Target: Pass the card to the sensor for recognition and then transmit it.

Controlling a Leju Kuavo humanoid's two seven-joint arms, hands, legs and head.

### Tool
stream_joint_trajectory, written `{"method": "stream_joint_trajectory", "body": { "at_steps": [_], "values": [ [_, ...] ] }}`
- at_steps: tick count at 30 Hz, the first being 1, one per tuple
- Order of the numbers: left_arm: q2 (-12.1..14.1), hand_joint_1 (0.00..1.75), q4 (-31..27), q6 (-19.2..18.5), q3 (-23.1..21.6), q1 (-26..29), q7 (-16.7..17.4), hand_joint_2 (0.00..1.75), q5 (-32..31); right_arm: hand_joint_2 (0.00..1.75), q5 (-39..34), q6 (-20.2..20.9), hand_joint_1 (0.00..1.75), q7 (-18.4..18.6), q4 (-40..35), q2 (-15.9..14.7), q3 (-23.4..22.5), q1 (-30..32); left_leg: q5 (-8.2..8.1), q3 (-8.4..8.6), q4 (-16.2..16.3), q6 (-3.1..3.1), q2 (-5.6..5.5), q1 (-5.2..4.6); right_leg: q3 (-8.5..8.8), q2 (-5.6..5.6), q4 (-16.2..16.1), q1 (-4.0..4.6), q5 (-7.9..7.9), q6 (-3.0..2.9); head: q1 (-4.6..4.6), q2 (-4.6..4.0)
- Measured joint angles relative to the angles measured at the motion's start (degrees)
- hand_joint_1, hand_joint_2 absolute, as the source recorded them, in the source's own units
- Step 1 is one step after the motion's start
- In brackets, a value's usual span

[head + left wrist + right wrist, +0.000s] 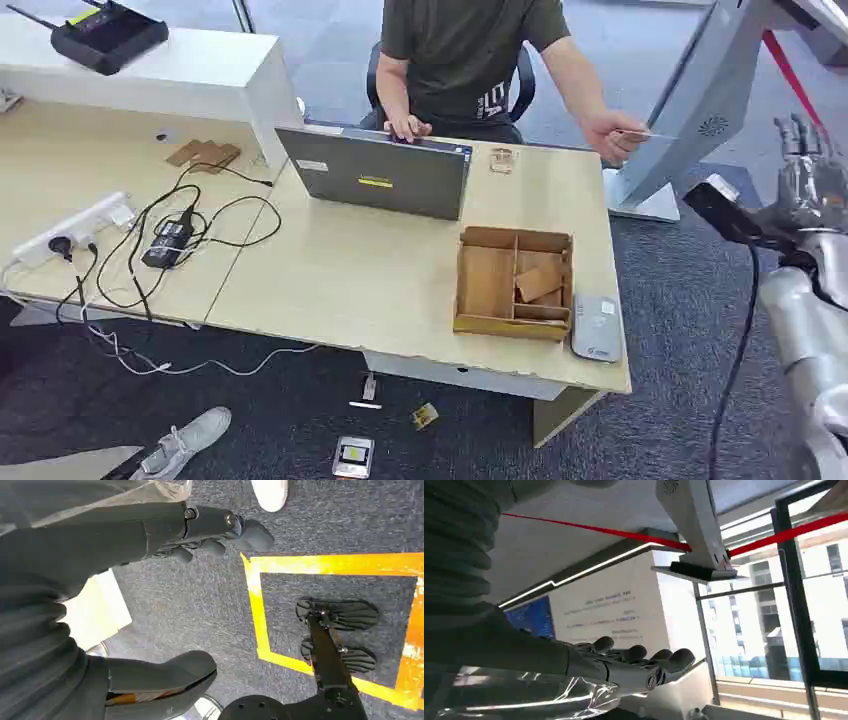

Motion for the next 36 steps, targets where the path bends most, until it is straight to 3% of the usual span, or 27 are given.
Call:
{"method": "stream_joint_trajectory", "body": {
  "at_steps": [4,7,10,14,15,16,18,25,36],
  "values": [
    [0.85,0.0,-4.17,2.94,-0.81,1.89,1.4,1.75,1.9,1.75,2.53,0.65,0.0,1.53,1.61,2.86,1.79,-0.69,0.0,-0.02,0.0,0.0,0.03,0.0,-0.03,0.01,0.0,0.0,0.0,0.0,0.02,0.0],
    [1.09,0.0,-6.84,5.01,-1.33,2.85,1.94,1.75,3.3,1.75,3.8,6.28,0.0,3.56,1.18,5.07,2.66,-1.26,0.0,0.01,0.0,0.0,0.04,0.0,-0.05,0.01,0.0,0.01,0.0,0.0,0.02,0.0],
    [1.35,0.0,-9.35,6.25,-2.03,3.62,1.94,1.75,3.76,1.75,4.41,9.2,0.0,4.65,0.07,6.59,3.3,-1.42,0.01,-0.01,0.0,-0.01,-0.01,0.0,-0.03,-0.01,0.0,0.01,0.0,0.0,0.04,0.0],
    [1.75,0.0,-12.05,7.4,-2.66,4.49,1.86,1.75,3.72,1.75,5.07,9.55,0.0,5.29,-1.23,8.61,3.45,-1.83,0.01,0.0,0.0,-0.01,0.02,0.0,-0.03,0.0,0.0,0.01,0.01,0.0,0.04,0.0],
    [1.81,0.0,-12.59,7.67,-2.75,4.76,1.86,1.75,3.71,1.75,5.07,9.53,0.47,5.4,-1.34,9.0,3.45,-2.04,0.01,-0.01,0.0,-0.01,0.03,0.0,-0.04,0.0,0.0,0.0,0.01,0.0,0.04,0.0],
    [1.9,0.0,-13.27,8.0,-2.84,5.06,1.86,1.75,3.71,1.75,5.07,9.55,1.55,5.46,-1.42,9.49,3.45,-2.29,0.01,0.0,0.0,-0.01,0.05,0.0,-0.06,0.0,0.0,0.0,0.01,0.0,0.0,0.0],
    [2.12,0.0,-14.71,8.48,-3.19,5.37,1.83,1.75,3.49,1.75,5.05,9.2,1.71,5.46,-1.49,10.25,3.47,-2.76,0.01,0.0,0.0,-0.01,0.02,0.0,-0.05,0.0,-0.01,0.0,0.0,0.0,0.0,0.0],
    [2.64,0.0,-17.4,8.94,-3.98,6.25,1.66,1.75,3.21,1.75,6.27,8.96,1.75,5.64,-1.51,11.65,3.47,-3.24,0.01,-0.01,0.0,-0.01,0.02,0.0,-0.04,-0.01,-0.02,0.0,0.0,0.0,0.02,0.0],
    [3.63,0.0,-23.99,13.4,-4.74,8.73,3.93,1.75,4.74,1.75,9.29,10.58,1.75,7.54,-1.03,12.87,3.47,-3.62,0.0,0.0,0.0,-0.01,0.02,0.0,-0.05,0.0,-0.02,0.0,0.0,0.0,0.0,0.0]
  ]
}}
